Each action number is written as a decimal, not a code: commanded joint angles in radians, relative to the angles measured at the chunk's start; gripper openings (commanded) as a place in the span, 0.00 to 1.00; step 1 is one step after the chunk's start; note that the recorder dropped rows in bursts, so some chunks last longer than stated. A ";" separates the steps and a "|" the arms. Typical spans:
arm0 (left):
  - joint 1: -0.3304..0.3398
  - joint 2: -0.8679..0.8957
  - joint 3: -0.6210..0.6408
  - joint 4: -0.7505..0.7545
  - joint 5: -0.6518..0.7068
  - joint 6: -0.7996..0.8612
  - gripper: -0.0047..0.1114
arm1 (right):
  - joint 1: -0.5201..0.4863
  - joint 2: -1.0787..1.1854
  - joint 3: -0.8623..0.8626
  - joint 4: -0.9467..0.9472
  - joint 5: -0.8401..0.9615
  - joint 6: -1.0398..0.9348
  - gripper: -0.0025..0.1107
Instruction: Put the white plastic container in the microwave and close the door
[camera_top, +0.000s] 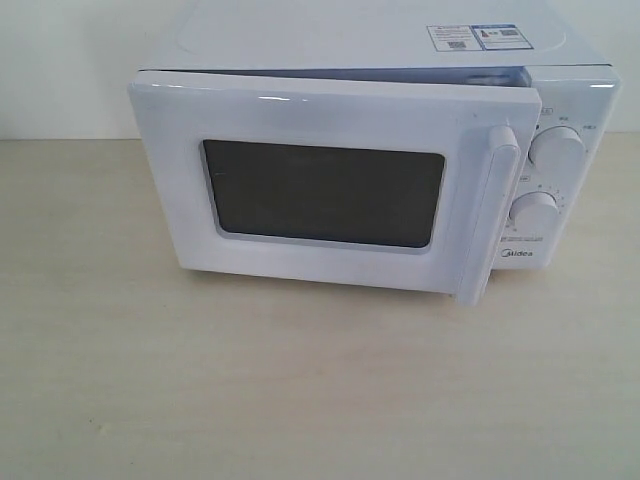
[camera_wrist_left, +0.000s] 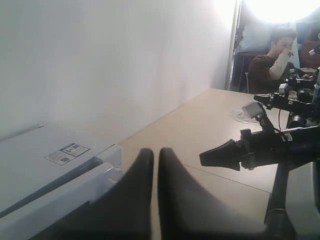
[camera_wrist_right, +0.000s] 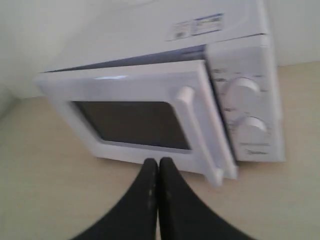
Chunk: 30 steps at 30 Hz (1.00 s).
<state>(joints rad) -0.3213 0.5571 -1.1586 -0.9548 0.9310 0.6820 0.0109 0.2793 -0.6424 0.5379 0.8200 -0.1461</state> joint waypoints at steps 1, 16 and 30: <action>-0.006 -0.002 -0.004 0.002 0.004 -0.005 0.08 | -0.001 0.003 0.076 0.298 -0.160 -0.213 0.02; -0.006 -0.002 -0.004 0.002 0.004 -0.002 0.08 | -0.001 0.426 0.125 0.865 -0.181 -0.844 0.02; -0.006 -0.002 -0.004 0.002 0.002 -0.002 0.08 | 0.001 0.803 0.079 1.169 -0.046 -1.133 0.02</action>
<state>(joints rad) -0.3213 0.5571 -1.1586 -0.9548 0.9310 0.6820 0.0109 1.0413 -0.5357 1.6790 0.7339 -1.2534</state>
